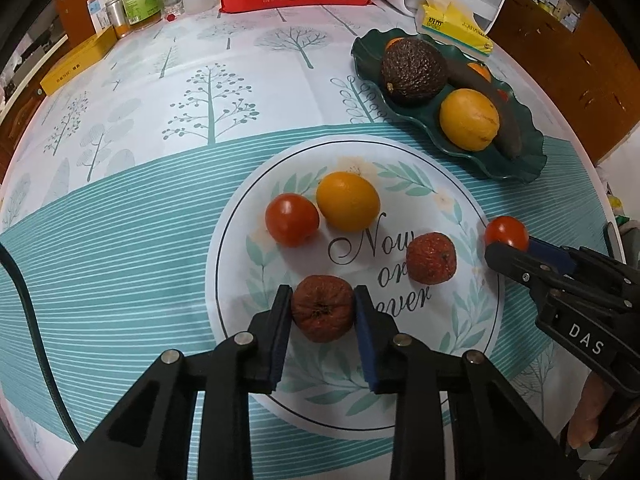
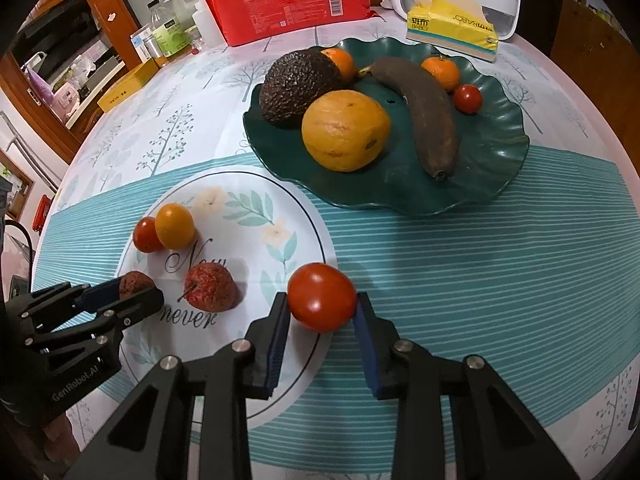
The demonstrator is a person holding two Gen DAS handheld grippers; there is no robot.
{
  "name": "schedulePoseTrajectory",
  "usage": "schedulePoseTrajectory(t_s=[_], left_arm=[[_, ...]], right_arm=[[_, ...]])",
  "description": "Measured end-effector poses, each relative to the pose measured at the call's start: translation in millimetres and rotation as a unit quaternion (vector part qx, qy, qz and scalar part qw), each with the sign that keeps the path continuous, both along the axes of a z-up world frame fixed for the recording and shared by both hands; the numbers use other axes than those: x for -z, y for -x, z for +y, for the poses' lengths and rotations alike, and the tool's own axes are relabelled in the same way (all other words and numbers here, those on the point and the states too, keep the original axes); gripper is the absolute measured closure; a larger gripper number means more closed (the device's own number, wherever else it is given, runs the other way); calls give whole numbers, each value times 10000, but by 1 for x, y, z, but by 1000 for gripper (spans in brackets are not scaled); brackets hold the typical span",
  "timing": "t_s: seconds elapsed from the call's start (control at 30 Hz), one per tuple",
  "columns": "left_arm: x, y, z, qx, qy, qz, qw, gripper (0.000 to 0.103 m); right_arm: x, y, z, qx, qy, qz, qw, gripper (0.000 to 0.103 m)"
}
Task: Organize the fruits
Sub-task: 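Carry brown fruit and red tomato onto the green plate and open both tools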
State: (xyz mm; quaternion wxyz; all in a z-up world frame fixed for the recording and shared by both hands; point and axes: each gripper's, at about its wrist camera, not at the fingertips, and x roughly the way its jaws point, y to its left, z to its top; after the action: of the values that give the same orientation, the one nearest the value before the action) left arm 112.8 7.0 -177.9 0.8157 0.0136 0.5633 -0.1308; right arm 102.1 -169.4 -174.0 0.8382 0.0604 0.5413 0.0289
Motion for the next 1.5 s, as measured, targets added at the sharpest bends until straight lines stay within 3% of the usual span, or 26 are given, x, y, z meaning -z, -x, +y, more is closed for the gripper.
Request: schedulePoseTrajectory(t_s=[0.4, 0.77, 1.07, 1.17, 1.27, 1.5], left_arm=[[-58, 4, -16, 220, 59, -361, 9991, 75], [-160, -18, -48, 564, 220, -1145, 9916, 75], [-226, -63, -101, 871, 297, -1714, 9809, 74], [-228, -82, -119, 887, 312, -1755, 9800, 74], [-212, -101, -137, 881, 294, -1599, 9828, 74], [-143, -139, -164, 817, 67, -1005, 9915, 74]], right_arm=[[-50, 7, 1, -101, -220, -465, 9986, 71], [-142, 7, -24, -217, -200, -1168, 9927, 71], [-224, -30, -75, -60, 242, -1801, 9833, 71], [-231, -47, -94, 39, 281, -1814, 9830, 71], [-220, -65, -109, 100, 191, -1642, 9862, 71], [-142, -95, -127, 54, 175, -848, 9962, 71]])
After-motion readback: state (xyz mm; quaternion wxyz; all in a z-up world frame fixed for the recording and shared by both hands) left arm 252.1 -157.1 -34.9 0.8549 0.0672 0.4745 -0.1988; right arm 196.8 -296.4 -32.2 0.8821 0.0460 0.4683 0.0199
